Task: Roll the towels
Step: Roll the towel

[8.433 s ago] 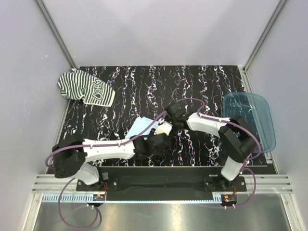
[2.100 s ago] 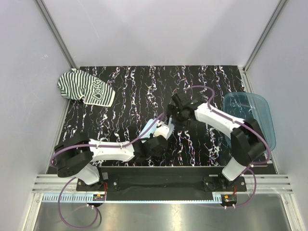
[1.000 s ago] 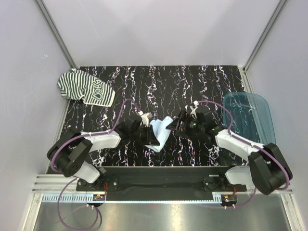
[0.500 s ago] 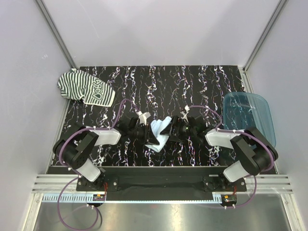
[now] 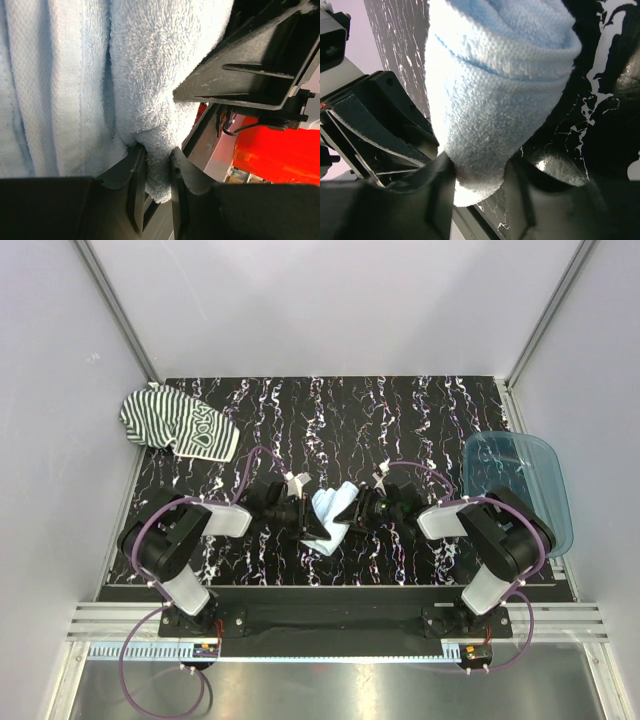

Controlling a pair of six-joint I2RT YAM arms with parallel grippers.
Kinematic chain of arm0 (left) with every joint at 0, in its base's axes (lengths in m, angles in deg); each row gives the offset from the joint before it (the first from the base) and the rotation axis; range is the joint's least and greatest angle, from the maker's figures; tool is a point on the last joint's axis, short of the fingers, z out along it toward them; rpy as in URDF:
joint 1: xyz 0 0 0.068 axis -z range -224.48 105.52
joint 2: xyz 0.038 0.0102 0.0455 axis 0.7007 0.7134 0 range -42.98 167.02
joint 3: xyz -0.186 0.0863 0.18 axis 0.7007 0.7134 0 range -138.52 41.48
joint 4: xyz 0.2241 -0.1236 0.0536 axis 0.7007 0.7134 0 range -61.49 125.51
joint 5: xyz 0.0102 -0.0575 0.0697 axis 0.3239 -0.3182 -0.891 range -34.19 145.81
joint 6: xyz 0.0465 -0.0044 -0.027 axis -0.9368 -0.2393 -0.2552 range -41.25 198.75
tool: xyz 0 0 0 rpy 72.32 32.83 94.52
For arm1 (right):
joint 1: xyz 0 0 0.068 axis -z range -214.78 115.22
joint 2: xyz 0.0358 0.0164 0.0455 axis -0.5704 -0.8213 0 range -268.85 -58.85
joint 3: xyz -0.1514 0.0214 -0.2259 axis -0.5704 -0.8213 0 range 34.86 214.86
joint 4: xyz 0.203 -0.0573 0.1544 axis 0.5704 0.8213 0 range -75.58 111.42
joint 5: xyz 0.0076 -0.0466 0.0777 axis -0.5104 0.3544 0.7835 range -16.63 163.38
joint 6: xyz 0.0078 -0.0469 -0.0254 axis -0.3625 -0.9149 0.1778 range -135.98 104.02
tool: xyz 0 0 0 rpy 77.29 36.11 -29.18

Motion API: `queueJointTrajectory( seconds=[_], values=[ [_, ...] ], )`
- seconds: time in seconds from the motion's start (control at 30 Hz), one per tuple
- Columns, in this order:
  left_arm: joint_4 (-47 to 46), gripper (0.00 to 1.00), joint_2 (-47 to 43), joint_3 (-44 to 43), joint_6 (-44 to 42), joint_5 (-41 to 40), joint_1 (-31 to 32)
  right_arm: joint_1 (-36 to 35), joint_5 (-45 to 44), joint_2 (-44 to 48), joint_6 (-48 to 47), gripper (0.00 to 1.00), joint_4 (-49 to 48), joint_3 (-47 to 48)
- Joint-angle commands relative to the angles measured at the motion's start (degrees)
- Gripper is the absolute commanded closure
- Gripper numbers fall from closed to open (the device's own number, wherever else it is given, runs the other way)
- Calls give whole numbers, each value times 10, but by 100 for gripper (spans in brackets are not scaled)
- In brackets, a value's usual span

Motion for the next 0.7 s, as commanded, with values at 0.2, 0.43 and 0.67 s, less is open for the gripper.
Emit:
queueJointTrajectory(
  seconds=[0.2, 0.43, 0.67],
  values=[
    [146, 57, -51, -16, -58, -122, 0, -8, -36, 13, -22, 70, 105, 48],
    [241, 52, -125, -45, -96, -230, 18, -18, -80, 36, -35, 71, 254, 100],
    [335, 50, -204, -109, -140, -432, 123, -41, -120, 27, -48, 72, 410, 183]
  ],
)
